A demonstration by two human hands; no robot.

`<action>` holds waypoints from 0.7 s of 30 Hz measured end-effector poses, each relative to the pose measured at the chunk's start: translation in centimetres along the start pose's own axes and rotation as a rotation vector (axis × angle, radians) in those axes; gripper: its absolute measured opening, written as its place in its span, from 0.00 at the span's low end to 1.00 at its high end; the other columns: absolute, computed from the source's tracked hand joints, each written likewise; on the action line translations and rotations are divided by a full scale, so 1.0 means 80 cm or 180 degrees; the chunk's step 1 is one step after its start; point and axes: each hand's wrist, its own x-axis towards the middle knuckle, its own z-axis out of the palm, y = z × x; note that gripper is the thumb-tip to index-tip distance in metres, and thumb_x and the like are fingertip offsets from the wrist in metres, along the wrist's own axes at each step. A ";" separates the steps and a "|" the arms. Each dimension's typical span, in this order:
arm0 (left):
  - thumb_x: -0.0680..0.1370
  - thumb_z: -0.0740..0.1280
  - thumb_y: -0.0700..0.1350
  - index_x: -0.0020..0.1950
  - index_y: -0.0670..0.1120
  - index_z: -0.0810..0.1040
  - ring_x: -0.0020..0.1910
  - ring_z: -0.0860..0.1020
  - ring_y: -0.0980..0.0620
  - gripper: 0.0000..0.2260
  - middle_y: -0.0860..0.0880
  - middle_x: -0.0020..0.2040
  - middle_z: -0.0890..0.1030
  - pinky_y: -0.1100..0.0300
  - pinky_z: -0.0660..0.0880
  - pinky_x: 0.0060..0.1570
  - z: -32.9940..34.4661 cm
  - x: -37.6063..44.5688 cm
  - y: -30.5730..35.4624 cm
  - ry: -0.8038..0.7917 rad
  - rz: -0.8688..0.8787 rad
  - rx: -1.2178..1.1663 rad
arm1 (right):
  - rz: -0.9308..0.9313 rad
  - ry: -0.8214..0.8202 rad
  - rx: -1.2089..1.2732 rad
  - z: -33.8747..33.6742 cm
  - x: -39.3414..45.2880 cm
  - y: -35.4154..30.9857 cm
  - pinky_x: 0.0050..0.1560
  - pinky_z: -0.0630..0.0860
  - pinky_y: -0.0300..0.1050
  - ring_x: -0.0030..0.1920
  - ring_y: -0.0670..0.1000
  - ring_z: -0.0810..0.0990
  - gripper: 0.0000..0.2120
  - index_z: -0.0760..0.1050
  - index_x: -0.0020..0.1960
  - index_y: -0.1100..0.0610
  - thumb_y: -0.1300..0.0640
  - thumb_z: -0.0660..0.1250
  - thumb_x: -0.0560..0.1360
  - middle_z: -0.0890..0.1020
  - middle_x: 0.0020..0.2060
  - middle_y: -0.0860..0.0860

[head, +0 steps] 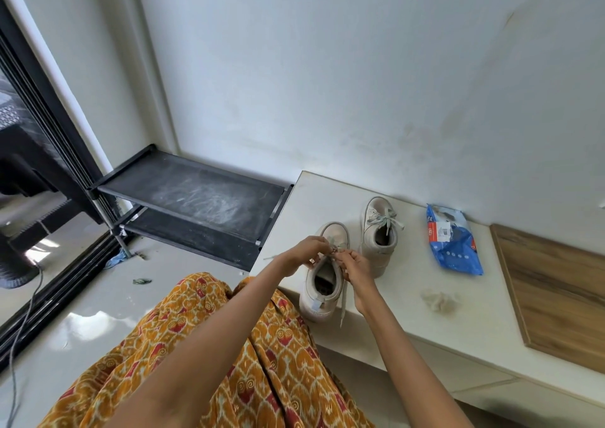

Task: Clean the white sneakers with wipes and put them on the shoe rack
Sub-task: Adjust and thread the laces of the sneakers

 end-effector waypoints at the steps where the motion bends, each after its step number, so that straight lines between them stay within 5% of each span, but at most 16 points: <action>1: 0.76 0.61 0.41 0.40 0.47 0.72 0.36 0.69 0.53 0.06 0.49 0.38 0.72 0.62 0.67 0.35 0.000 0.000 0.000 0.0033 0.0016 0.0008 | -0.0045 0.0015 -0.0069 0.001 0.001 -0.001 0.34 0.72 0.33 0.36 0.45 0.76 0.05 0.77 0.48 0.58 0.57 0.65 0.76 0.79 0.35 0.49; 5: 0.76 0.60 0.41 0.41 0.46 0.73 0.35 0.68 0.55 0.05 0.50 0.39 0.73 0.62 0.67 0.36 -0.003 -0.001 -0.004 -0.0103 0.0026 -0.0273 | -0.0031 -0.0068 -0.0047 -0.001 0.001 -0.008 0.32 0.69 0.34 0.31 0.44 0.73 0.05 0.76 0.41 0.55 0.57 0.65 0.76 0.77 0.28 0.46; 11: 0.70 0.59 0.44 0.42 0.43 0.75 0.34 0.72 0.52 0.08 0.47 0.38 0.75 0.60 0.68 0.36 -0.012 -0.005 -0.020 -0.0031 -0.0211 -0.2069 | 0.0423 0.0170 0.1681 0.002 0.006 0.003 0.35 0.66 0.38 0.31 0.47 0.68 0.09 0.71 0.37 0.58 0.66 0.56 0.73 0.72 0.29 0.50; 17: 0.77 0.60 0.43 0.37 0.43 0.71 0.36 0.76 0.48 0.10 0.45 0.34 0.77 0.54 0.74 0.41 -0.007 -0.005 -0.012 0.0638 -0.0032 -0.3468 | 0.0079 -0.0137 0.2843 -0.014 0.011 0.003 0.44 0.70 0.45 0.33 0.50 0.73 0.10 0.66 0.35 0.56 0.62 0.52 0.75 0.72 0.25 0.49; 21: 0.78 0.64 0.40 0.38 0.43 0.70 0.27 0.74 0.50 0.08 0.47 0.31 0.71 0.55 0.79 0.33 -0.012 0.001 0.000 0.1320 0.0135 -0.4243 | -0.0145 -0.0102 0.3448 -0.039 0.029 -0.010 0.30 0.70 0.38 0.24 0.45 0.66 0.08 0.65 0.36 0.53 0.58 0.60 0.74 0.66 0.23 0.47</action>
